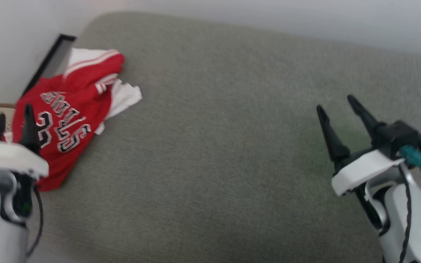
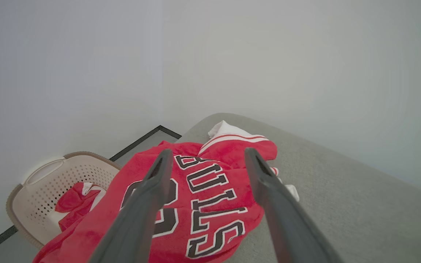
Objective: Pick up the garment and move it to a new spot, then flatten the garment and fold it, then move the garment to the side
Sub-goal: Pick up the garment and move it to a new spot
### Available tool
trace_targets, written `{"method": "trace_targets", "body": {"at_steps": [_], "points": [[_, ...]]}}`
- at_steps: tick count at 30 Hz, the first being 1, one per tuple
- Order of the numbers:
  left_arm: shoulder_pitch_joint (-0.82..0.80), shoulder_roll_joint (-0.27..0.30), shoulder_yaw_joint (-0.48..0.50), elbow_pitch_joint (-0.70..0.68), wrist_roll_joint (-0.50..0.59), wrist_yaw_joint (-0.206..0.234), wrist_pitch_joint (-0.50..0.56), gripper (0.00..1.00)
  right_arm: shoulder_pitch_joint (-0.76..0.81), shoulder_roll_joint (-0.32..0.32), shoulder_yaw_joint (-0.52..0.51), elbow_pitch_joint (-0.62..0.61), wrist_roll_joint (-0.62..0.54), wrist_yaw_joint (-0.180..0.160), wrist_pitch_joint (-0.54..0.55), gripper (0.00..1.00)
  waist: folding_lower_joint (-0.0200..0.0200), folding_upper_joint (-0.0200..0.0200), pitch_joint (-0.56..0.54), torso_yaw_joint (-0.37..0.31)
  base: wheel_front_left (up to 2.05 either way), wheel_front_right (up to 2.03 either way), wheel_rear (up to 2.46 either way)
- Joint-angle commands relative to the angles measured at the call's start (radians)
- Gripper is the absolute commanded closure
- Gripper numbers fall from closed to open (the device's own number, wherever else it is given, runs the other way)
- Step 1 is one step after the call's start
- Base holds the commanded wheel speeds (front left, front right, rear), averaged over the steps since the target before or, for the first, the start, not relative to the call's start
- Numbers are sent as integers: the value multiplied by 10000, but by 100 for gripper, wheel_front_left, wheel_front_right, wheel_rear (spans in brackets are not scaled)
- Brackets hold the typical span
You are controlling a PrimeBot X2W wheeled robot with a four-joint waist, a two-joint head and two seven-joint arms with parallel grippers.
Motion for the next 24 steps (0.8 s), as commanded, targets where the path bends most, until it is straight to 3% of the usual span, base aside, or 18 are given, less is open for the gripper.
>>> {"method": "trace_targets", "body": {"at_steps": [1,9,19,24], "points": [[-560,118,-18,384,-132,-145,77,0,-226,-75,-51,-162,-89,1,79,0,0,0,666,-387,0,0,0],[-3277,490,-346,3518,-388,-606,1522,0,-842,-378,-91,-972,-170,1,478,0,0,0,2102,-996,0,0,0],[-4954,367,-667,6360,-649,-495,3688,0,-1100,-770,-149,-1842,-149,1,916,0,0,0,2966,-1255,0,0,0],[-5165,-94,-828,7753,-858,-305,5190,0,-1058,-898,-147,-2256,-94,-1,1233,0,0,0,3137,-1326,0,0,0]]}}
